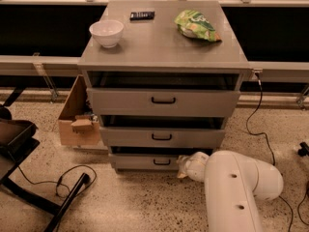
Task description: Close bottom drawer
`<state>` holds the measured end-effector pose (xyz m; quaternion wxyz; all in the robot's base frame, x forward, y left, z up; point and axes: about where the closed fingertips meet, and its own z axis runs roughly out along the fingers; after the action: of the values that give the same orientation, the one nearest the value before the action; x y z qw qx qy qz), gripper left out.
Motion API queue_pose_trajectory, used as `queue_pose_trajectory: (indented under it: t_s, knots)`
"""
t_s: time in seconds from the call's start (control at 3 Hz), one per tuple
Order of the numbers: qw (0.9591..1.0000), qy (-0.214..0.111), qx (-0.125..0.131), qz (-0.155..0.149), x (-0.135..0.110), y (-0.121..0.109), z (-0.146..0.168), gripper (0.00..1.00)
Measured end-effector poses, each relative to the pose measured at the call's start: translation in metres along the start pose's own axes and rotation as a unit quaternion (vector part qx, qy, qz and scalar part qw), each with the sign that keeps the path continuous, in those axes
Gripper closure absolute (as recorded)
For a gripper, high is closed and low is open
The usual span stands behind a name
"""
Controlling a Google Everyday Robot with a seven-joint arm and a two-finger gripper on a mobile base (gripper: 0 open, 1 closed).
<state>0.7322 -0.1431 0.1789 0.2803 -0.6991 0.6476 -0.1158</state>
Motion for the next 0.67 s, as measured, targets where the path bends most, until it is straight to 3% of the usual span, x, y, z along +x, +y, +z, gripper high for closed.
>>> queue_pose_trajectory:
  t_s: [0.33,0.67]
  knots:
    - [1.0000,0.000,0.000,0.000,-0.001,0.001,-0.001,0.50]
    - [0.9992,0.016,-0.020,-0.029,0.007,0.018,-0.029,0.72]
